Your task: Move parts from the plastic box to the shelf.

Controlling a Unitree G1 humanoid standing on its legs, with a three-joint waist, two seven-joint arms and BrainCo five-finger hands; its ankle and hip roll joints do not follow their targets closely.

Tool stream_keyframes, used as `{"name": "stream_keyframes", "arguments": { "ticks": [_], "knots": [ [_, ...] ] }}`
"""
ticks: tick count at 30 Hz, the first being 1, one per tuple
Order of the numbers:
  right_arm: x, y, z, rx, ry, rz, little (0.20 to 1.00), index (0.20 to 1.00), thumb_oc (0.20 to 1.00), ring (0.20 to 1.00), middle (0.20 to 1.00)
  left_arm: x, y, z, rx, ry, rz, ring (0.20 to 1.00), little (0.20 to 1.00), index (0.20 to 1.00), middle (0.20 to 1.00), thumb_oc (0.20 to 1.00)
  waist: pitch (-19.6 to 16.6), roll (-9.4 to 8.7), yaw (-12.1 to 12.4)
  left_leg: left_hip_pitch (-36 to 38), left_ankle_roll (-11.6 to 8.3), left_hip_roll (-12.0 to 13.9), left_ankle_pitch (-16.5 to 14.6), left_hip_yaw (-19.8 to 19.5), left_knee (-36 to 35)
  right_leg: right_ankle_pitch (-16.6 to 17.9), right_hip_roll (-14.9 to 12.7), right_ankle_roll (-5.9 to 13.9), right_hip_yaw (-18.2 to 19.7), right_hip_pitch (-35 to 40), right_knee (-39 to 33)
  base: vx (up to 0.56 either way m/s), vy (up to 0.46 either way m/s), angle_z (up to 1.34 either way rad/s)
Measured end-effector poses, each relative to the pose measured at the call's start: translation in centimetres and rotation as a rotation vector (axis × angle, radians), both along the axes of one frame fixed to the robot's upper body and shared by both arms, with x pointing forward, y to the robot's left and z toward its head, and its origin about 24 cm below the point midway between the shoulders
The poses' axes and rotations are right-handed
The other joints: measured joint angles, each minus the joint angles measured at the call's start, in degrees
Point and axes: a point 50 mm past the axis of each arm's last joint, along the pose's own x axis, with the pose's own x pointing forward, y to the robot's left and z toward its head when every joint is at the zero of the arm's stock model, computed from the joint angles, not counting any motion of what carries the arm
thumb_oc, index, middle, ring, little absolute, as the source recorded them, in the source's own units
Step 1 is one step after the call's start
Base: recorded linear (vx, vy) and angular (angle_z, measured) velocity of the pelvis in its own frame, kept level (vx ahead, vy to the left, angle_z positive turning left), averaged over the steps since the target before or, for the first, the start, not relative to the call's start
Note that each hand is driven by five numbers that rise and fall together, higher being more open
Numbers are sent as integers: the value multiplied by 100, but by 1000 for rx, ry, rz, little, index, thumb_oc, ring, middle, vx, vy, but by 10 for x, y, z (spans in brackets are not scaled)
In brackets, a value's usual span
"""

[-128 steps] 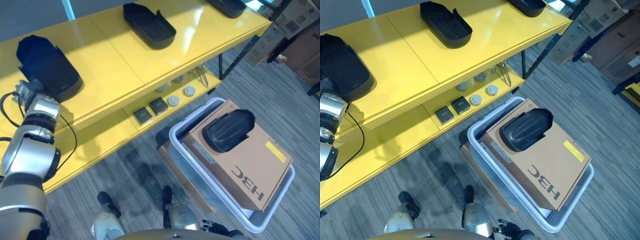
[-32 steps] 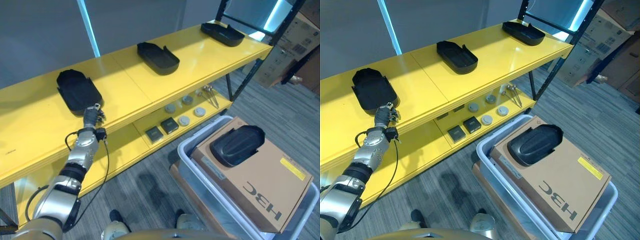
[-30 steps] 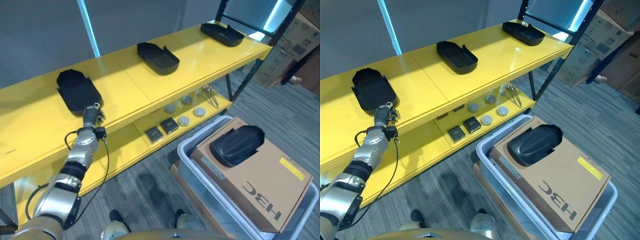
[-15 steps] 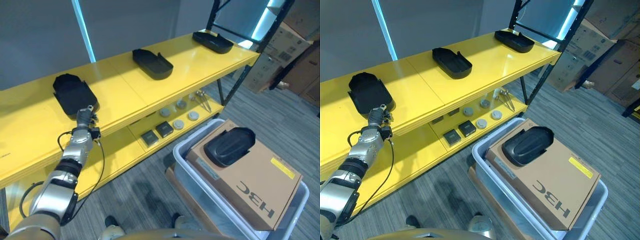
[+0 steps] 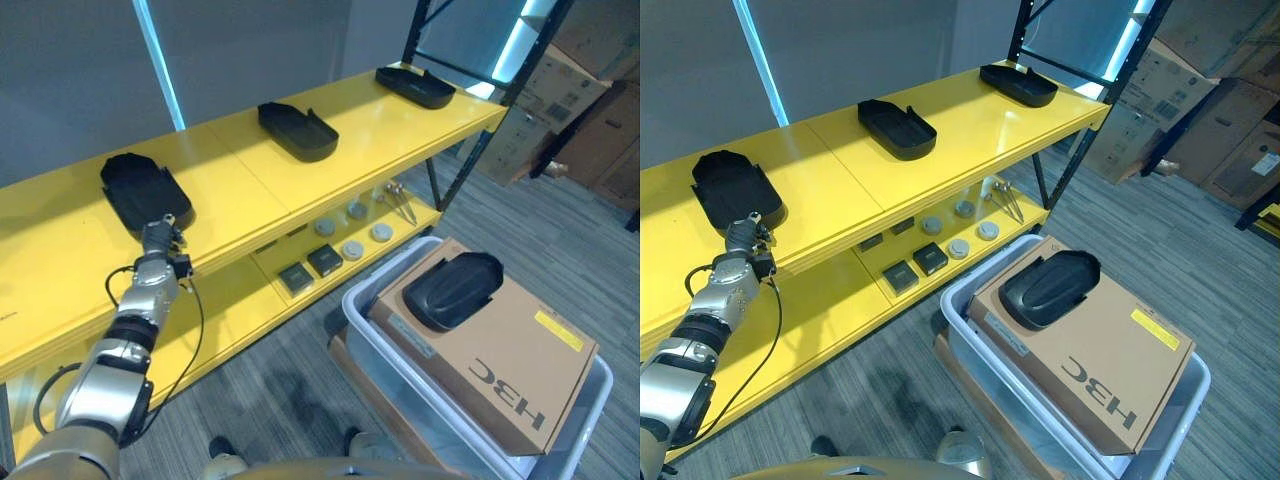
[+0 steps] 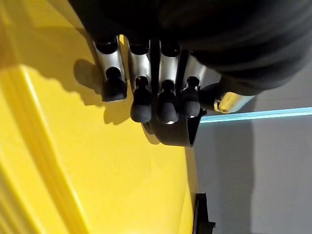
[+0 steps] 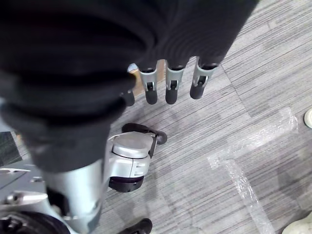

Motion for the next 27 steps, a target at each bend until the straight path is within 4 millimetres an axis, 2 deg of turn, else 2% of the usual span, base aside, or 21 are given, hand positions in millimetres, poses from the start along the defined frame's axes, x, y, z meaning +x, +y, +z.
{"name": "stream_keyframes", "arguments": {
  "ticks": [4, 16, 17, 18, 20, 24, 27],
  "knots": [
    [0, 0, 0, -1, 0, 0, 1000, 1000, 1000, 1000, 1000, 1, 7, 4, 15, 2, 19, 200, 200, 200, 200, 200, 0, 0, 1, -10, 0, 24, 0, 56, 2, 34, 7, -29, 8, -42, -4, -2, -1, -7],
    [0, 0, 0, -1, 0, 1, 1000, 1000, 1000, 1000, 1000, 2, 7, 6, 16, -6, 18, 200, 200, 200, 200, 200, 5, -7, -4, -37, -5, 30, -3, 62, 7, 27, 12, -16, 8, -61, -36, 0, 0, 0],
    [0, 0, 0, 0, -3, 2, 1000, 1000, 1000, 1000, 1000, 2, 7, 6, 15, -11, 16, 335, 335, 335, 335, 335, 6, -9, 1, -44, -5, 30, -3, 61, 7, 28, 12, -13, 7, -65, -42, 0, 0, 0],
    [0, 0, 0, 0, -6, 3, 1000, 1000, 1000, 1000, 1000, 3, 7, 8, 14, -28, 9, 1000, 1000, 1000, 1000, 1000, 14, -18, 9, -51, -5, 28, -4, 61, 4, 32, 14, -5, 5, -66, -59, 0, 0, 0],
    [1, 0, 0, 2, -15, 7, 1000, 1000, 1000, 1000, 1000, 5, 4, 14, 0, -80, -19, 1000, 1000, 1000, 1000, 1000, 32, -40, 31, -60, -5, 26, -3, 62, -2, 50, 15, -1, -2, -61, -85, -41, -14, 0],
    [1, 0, 0, 3, -15, 7, 1000, 1000, 1000, 1000, 1000, 12, -18, 47, -3, -278, -140, 1000, 1000, 1000, 1000, 1000, 66, 0, 193, -72, 3, 12, 5, 56, -7, 122, 26, -4, -23, -12, -180, -55, -24, 0],
    [1, -1, 1, 4, -24, -2, 1000, 1000, 1000, 1000, 1000, 4, -37, 68, -5, -422, -246, 1000, 1000, 1000, 1000, 1000, 113, 79, 309, 12, 4, -19, 4, 39, -27, 171, 30, 56, -49, 136, -272, -86, -42, 4]
  ]
}}
